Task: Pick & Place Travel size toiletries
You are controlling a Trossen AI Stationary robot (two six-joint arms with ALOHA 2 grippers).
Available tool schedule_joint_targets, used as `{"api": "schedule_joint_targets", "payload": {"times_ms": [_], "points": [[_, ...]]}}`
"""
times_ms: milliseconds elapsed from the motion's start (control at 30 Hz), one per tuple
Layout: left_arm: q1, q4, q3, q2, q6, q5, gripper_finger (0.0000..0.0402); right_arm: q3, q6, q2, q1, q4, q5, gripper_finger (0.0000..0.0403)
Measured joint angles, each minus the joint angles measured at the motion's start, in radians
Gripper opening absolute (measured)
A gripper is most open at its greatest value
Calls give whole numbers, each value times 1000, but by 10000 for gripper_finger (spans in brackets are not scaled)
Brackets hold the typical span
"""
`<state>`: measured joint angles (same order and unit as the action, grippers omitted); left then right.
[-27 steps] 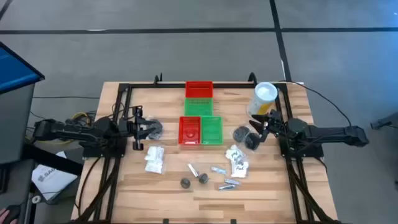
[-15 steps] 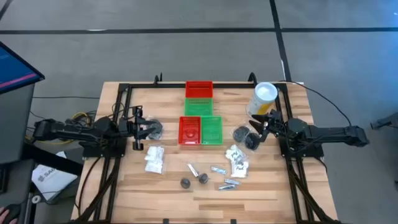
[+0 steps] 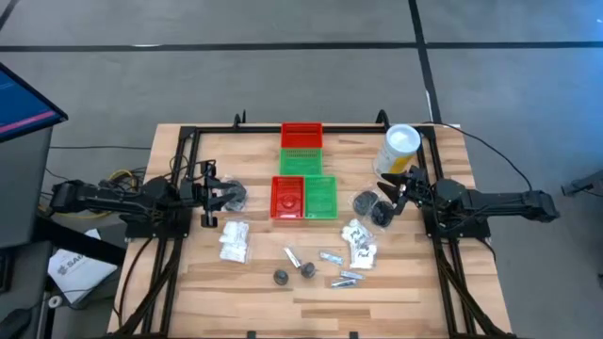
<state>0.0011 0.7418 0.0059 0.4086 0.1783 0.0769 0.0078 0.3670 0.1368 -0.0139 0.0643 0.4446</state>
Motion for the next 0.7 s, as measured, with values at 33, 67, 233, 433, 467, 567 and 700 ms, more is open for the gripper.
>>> {"api": "schedule_joint_targets", "payload": {"times_ms": [33, 67, 233, 433, 467, 567, 700], "points": [[0, 0, 0, 0, 0, 0, 99, 0, 0, 0, 0, 0, 0, 186], [0, 0, 0, 0, 0, 0, 99, 0, 0, 0, 0, 0, 0, 186], [0, 0, 0, 0, 0, 0, 99, 0, 0, 0, 0, 0, 0, 186], [0, 0, 0, 0, 0, 0, 99, 0, 0, 0, 0, 0, 0, 186], [0, 0, 0, 0, 0, 0, 99, 0, 0, 0, 0, 0, 0, 186], [0, 0, 0, 0, 0, 0, 99, 0, 0, 0, 0, 0, 0, 186], [0, 0, 0, 0, 0, 0, 99, 0, 0, 0, -9, 0, 1, 186]]}}
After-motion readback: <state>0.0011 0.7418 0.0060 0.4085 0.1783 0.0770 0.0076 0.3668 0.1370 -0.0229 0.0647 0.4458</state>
